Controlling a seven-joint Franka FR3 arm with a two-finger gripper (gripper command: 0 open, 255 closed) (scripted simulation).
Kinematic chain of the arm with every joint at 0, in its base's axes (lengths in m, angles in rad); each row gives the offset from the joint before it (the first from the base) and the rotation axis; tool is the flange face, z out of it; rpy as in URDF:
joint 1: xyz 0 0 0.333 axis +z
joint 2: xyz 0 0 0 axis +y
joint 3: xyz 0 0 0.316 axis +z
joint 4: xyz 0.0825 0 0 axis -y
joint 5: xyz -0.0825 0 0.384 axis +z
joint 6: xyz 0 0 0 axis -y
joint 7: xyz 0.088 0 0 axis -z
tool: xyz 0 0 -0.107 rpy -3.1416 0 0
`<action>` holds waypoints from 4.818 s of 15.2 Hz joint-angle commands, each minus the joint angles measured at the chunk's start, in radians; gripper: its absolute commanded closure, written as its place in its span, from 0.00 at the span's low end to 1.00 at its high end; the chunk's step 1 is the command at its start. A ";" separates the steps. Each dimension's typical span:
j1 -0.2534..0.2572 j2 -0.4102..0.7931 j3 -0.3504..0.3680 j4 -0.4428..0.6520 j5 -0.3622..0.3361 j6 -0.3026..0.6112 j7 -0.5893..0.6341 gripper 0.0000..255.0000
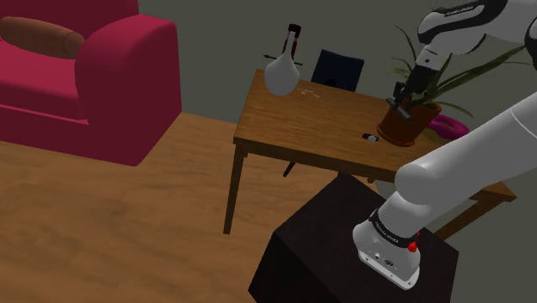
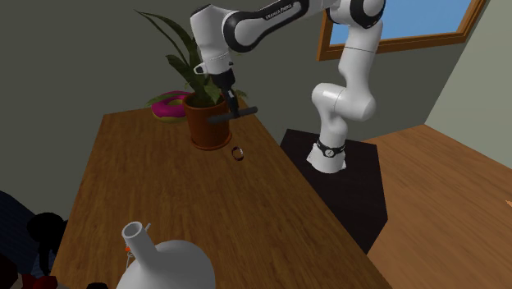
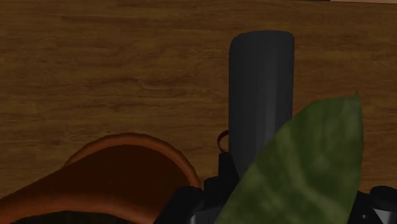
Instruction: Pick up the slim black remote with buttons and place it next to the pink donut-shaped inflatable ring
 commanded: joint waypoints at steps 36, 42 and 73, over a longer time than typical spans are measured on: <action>-0.123 -0.121 0.011 -0.107 0.179 0.064 -0.013 1.00; -0.175 -0.198 0.044 -0.334 0.092 0.271 0.044 0.00; -0.172 -0.092 0.022 -0.600 0.056 0.692 0.076 1.00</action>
